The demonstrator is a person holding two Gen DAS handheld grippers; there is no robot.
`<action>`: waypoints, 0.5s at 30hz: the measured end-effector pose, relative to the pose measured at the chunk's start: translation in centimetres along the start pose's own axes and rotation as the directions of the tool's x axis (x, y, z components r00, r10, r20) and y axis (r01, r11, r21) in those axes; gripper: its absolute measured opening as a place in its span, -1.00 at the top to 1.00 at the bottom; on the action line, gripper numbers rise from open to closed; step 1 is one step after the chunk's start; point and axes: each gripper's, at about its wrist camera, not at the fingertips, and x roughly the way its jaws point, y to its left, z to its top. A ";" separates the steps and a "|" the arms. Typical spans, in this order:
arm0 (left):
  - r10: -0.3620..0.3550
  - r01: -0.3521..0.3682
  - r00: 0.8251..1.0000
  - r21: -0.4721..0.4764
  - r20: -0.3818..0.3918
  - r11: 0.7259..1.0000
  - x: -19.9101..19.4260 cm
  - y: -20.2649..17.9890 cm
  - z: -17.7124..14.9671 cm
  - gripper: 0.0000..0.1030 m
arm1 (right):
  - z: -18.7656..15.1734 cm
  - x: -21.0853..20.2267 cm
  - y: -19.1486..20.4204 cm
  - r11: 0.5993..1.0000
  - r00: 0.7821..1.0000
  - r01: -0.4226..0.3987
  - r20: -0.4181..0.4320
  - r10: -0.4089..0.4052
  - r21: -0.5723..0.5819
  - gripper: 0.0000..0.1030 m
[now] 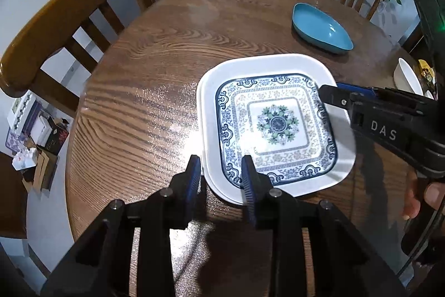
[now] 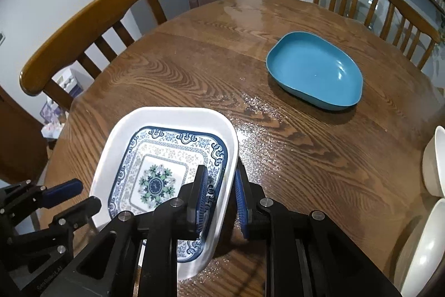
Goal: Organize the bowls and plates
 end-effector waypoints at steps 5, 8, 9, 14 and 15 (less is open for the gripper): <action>-0.005 0.005 1.000 0.003 -0.004 1.000 -0.2 0.1 -0.1 0.45 | 0.1 -1.1 -0.1 1.000 0.999 -0.018 0.033 0.017 0.019 0.60; -0.008 0.008 1.000 0.010 -0.001 1.000 -0.4 -0.3 -0.2 0.43 | 0.1 -1.5 -0.3 0.999 0.999 -0.027 0.043 0.026 0.036 0.60; -0.010 0.010 1.000 0.012 -0.001 1.000 -0.3 -0.3 -0.2 0.39 | 0.0 -1.6 -0.5 0.999 0.999 -0.030 0.045 0.028 0.044 0.60; -0.016 0.016 1.000 0.027 0.010 1.000 -1.0 -1.1 -0.1 -0.06 | -0.7 -2.4 -1.8 0.993 0.998 -0.047 0.051 0.041 0.106 0.60; -0.017 0.016 1.000 0.032 0.016 0.999 -1.2 -1.3 0.0 -0.15 | -0.9 -2.7 -2.0 0.992 0.998 -0.049 0.056 0.043 0.119 0.60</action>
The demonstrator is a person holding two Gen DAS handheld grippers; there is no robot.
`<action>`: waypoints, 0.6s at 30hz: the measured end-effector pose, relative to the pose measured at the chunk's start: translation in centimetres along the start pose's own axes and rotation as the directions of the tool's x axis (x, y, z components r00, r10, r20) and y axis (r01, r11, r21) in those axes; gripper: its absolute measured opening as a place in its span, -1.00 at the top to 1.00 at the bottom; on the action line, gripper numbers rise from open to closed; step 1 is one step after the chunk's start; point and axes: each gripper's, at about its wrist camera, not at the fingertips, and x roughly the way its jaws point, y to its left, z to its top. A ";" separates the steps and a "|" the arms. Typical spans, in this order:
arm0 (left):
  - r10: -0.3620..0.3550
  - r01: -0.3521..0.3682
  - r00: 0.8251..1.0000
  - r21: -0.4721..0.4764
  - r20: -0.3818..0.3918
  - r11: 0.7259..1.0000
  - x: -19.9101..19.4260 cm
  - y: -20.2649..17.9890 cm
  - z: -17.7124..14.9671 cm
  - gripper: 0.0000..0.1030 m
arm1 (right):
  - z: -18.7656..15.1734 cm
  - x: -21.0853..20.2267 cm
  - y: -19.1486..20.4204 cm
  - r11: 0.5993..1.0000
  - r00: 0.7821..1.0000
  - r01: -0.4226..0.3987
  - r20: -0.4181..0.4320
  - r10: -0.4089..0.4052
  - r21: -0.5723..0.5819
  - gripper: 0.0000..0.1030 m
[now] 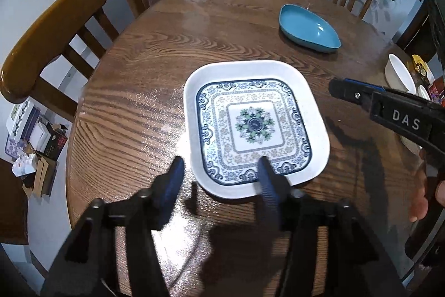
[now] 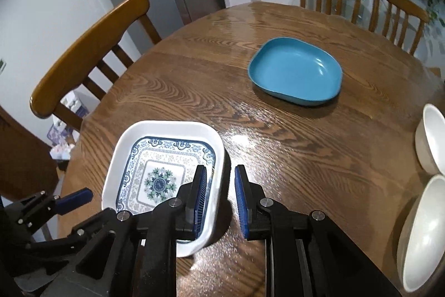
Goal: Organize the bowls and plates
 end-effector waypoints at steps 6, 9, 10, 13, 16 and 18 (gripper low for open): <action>-0.003 0.001 0.999 0.044 0.034 0.999 -1.3 -2.0 0.4 -0.52 | -1.0 -2.7 -1.3 0.999 0.999 0.001 0.036 -0.003 0.051 0.16; -0.019 0.015 0.998 0.075 0.053 0.997 -2.4 -3.6 0.6 -0.57 | -1.5 -4.6 -1.9 0.998 0.997 0.004 0.077 -0.008 0.062 -0.01; -0.024 0.019 0.998 0.088 0.059 0.996 -2.7 -4.2 0.7 -0.57 | -1.7 -5.2 -2.0 0.998 0.996 0.005 0.087 -0.011 0.068 -0.01; -0.038 0.029 0.997 0.124 0.071 0.992 -3.5 -5.8 0.6 -0.58 | -2.1 -6.9 -2.8 0.996 0.993 0.003 0.118 -0.014 0.087 -0.02; -0.045 0.031 0.995 0.156 0.088 0.987 -4.4 -7.2 0.7 -0.76 | -2.7 -8.9 -3.8 0.994 0.988 0.013 0.150 -0.029 0.111 -0.02; -0.050 0.031 0.993 0.176 0.103 0.984 -4.9 -8.2 0.6 -0.84 | -3.1 -10.0 -4.4 0.992 0.986 0.019 0.164 -0.039 0.123 -0.02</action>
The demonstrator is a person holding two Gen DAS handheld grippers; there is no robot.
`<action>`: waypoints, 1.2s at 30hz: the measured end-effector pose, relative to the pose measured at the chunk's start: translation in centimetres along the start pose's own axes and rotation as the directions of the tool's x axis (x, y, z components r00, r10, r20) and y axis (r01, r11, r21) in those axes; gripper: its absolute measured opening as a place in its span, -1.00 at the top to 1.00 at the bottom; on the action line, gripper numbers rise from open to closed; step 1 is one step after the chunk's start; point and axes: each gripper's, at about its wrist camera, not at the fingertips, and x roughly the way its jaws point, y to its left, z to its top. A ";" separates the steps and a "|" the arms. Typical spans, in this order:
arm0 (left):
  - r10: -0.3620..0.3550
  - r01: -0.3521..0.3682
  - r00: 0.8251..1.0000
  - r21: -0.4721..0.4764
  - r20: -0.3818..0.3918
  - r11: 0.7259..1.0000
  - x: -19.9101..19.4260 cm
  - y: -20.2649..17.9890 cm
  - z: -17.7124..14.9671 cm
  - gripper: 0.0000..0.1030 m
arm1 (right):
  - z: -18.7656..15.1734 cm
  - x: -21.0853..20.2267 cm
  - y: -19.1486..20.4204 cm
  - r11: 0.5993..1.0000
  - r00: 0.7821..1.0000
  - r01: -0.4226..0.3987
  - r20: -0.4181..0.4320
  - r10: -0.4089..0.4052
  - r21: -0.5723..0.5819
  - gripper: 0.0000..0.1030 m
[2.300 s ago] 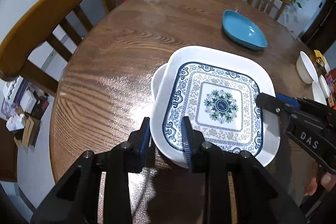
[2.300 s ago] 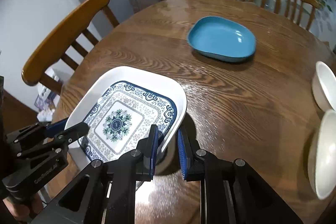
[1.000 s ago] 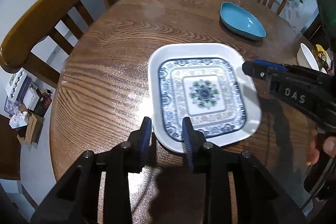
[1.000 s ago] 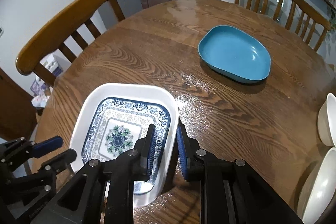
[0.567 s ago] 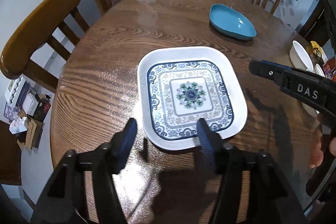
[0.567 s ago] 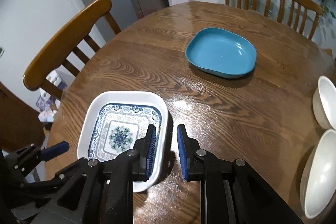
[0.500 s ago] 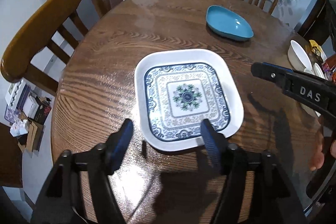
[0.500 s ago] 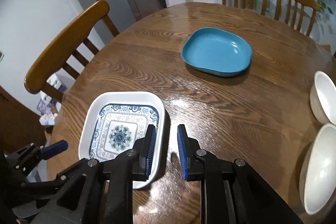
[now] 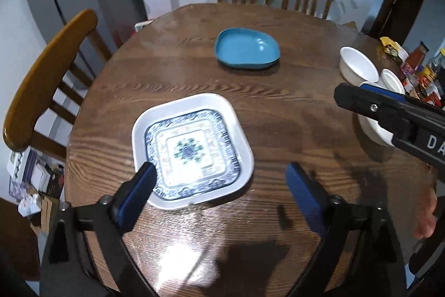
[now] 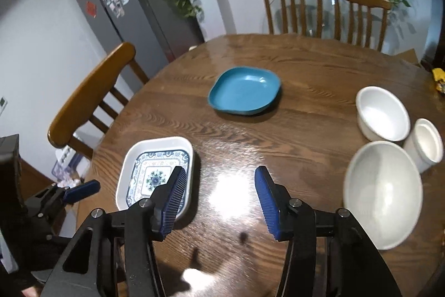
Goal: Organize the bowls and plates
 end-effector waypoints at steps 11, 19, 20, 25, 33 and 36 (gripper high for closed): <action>-0.042 0.037 0.998 0.103 0.045 0.994 -2.0 -6.0 1.0 -0.98 | -1.1 -6.0 -4.7 0.994 0.993 0.071 0.087 -0.078 0.079 -0.15; -0.077 0.056 0.991 0.184 0.107 0.981 -4.2 -10.6 2.1 -0.98 | -1.1 -9.4 -7.5 0.986 0.982 0.124 0.129 -0.138 0.110 -0.16; -0.083 0.059 0.990 0.191 0.117 0.980 -4.6 -11.0 2.3 -0.98 | -0.9 -9.9 -7.8 0.985 0.979 0.134 0.137 -0.149 0.112 -0.16; -0.100 0.057 0.978 0.221 0.185 0.974 -6.6 -12.8 3.3 -0.98 | -0.2 -11.9 -8.8 0.982 0.971 0.150 0.172 -0.169 0.117 -0.16; -0.100 0.033 0.958 0.242 0.270 0.970 -8.6 -13.0 5.6 -0.98 | 1.5 -12.7 -8.8 0.985 0.968 0.139 0.198 -0.156 0.098 -0.16; -0.086 0.017 0.952 0.231 0.295 0.973 -9.0 -12.5 6.8 -0.98 | 2.6 -12.1 -8.5 0.987 0.969 0.129 0.199 -0.147 0.100 -0.16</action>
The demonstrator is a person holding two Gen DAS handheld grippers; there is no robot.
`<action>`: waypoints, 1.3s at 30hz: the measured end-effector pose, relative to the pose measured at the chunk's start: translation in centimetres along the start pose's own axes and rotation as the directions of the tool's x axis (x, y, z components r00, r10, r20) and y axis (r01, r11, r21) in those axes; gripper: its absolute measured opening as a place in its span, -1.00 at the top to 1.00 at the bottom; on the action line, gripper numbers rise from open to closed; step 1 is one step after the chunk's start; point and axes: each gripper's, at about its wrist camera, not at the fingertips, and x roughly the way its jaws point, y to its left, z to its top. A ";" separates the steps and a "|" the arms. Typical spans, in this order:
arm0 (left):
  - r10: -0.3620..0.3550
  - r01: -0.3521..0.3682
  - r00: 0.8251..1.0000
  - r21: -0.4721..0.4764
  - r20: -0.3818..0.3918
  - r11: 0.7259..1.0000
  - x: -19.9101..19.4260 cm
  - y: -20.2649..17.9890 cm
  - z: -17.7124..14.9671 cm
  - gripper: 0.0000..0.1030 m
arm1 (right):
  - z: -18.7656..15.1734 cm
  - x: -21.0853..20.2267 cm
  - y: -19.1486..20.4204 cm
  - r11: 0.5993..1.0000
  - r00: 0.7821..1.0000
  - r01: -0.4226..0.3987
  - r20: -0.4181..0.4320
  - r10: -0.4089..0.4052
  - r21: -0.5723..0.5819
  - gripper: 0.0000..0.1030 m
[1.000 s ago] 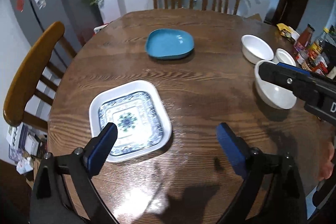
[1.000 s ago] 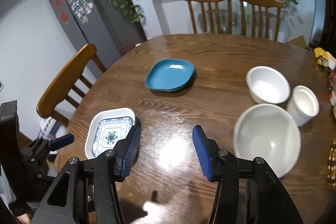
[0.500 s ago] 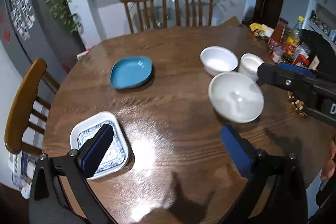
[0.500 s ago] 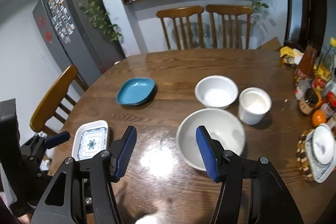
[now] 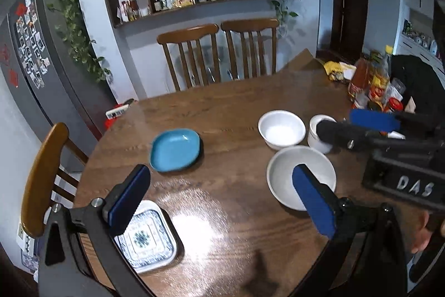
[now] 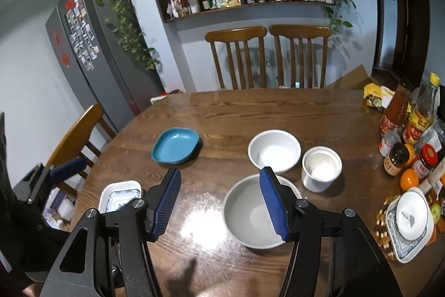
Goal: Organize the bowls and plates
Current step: 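Move both tools toward the blue square plate, then grasp the blue plate rim with the right tool while the left tool grips the same rim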
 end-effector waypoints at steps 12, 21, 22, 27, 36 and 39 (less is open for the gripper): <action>0.107 -0.110 0.993 -0.070 -0.053 0.991 3.6 4.4 -0.2 -0.98 | 0.7 5.6 1.5 0.999 0.996 -0.038 -0.076 0.039 0.010 -0.16; 0.132 -0.152 0.981 -0.138 -0.142 0.979 7.4 7.8 -2.4 -0.98 | 0.0 13.1 2.4 0.999 0.976 -0.040 -0.211 0.045 0.028 -0.16; 0.145 -0.168 0.977 -0.152 -0.154 0.974 8.1 8.5 -2.8 -0.98 | -0.2 14.2 2.6 0.999 0.972 -0.037 -0.231 0.042 0.026 -0.16; 0.170 -0.214 0.963 -0.211 -0.210 0.954 10.9 11.3 -4.2 -0.98 | -0.8 18.3 3.5 0.999 0.955 -0.027 -0.296 0.032 0.020 -0.16; 0.185 -0.256 0.942 -0.244 -0.280 0.935 14.9 14.1 -5.6 -0.98 | -0.8 26.5 4.1 0.992 0.941 -0.026 -0.332 0.065 0.122 -0.16; 0.173 -0.245 0.943 -0.241 -0.286 0.939 15.6 14.3 -5.8 -0.98 | -0.9 29.0 4.2 0.991 0.938 0.007 -0.344 0.039 0.133 -0.09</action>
